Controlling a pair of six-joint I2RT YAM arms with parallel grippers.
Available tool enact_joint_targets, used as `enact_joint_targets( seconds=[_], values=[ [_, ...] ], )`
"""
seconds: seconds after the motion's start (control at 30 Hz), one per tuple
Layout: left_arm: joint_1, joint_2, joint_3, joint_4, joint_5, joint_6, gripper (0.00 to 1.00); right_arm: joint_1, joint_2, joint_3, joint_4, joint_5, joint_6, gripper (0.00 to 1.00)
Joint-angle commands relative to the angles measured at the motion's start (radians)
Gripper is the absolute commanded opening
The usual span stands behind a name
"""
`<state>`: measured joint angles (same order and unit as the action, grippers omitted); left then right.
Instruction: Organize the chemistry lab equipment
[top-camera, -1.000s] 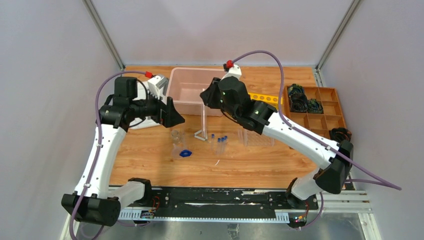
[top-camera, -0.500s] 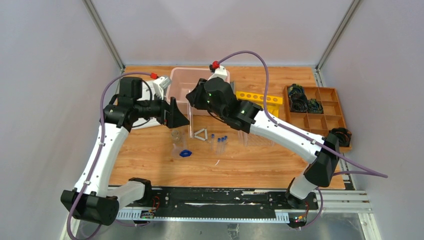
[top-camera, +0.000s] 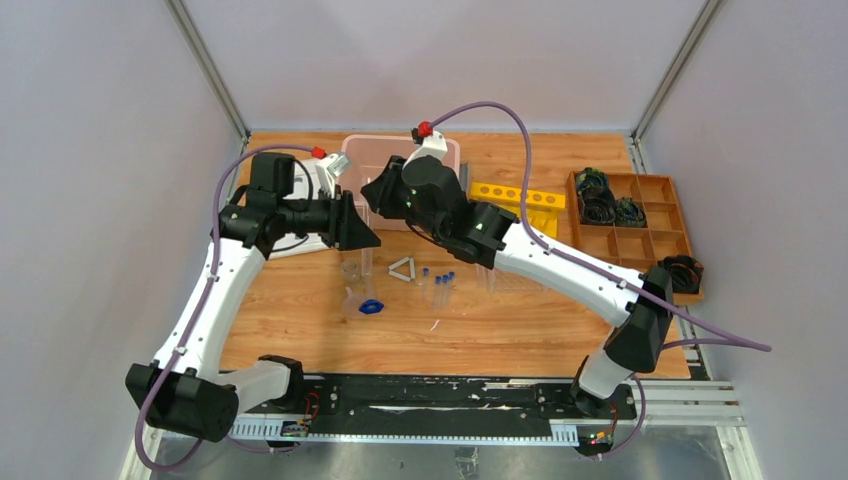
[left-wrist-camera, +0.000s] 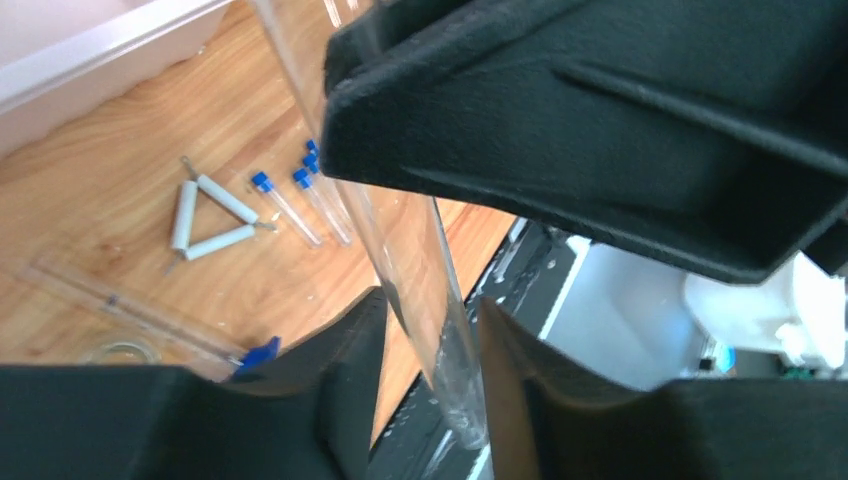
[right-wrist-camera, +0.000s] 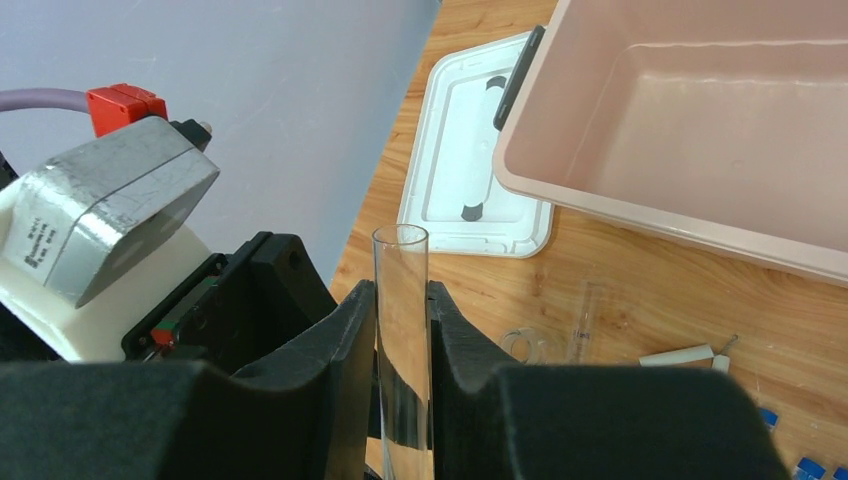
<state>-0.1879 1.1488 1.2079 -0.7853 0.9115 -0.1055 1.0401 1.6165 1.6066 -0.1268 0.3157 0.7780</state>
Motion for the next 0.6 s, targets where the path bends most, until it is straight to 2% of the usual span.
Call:
enact_joint_targets(
  seconds=[0.0,0.07,0.1,0.2,0.3,0.37,0.57],
  values=[
    [-0.008,-0.015,-0.023,0.017,0.023,0.017,0.35,0.015,-0.01,0.008,0.044,0.049,0.005,0.0],
    [-0.008,-0.014,-0.029,0.017,0.017,0.024,0.22,0.016,-0.008,0.003,0.052,0.046,-0.002,0.0],
    [-0.008,-0.013,-0.031,0.018,0.014,0.028,0.16,0.015,-0.006,0.005,0.056,0.044,-0.008,0.04],
    [-0.008,-0.019,-0.029,0.017,0.003,0.05,0.07,0.002,0.003,0.038,-0.002,-0.001,-0.037,0.31],
    [-0.008,-0.039,-0.028,0.018,-0.005,0.079,0.04,-0.027,0.021,0.1,-0.125,-0.091,-0.056,0.48],
    [-0.009,-0.051,-0.029,0.017,-0.013,0.098,0.03,-0.046,0.032,0.129,-0.189,-0.173,-0.065,0.52],
    [-0.008,-0.063,-0.024,-0.001,-0.016,0.14,0.02,-0.078,0.081,0.219,-0.319,-0.355,-0.118,0.53]
  ],
)
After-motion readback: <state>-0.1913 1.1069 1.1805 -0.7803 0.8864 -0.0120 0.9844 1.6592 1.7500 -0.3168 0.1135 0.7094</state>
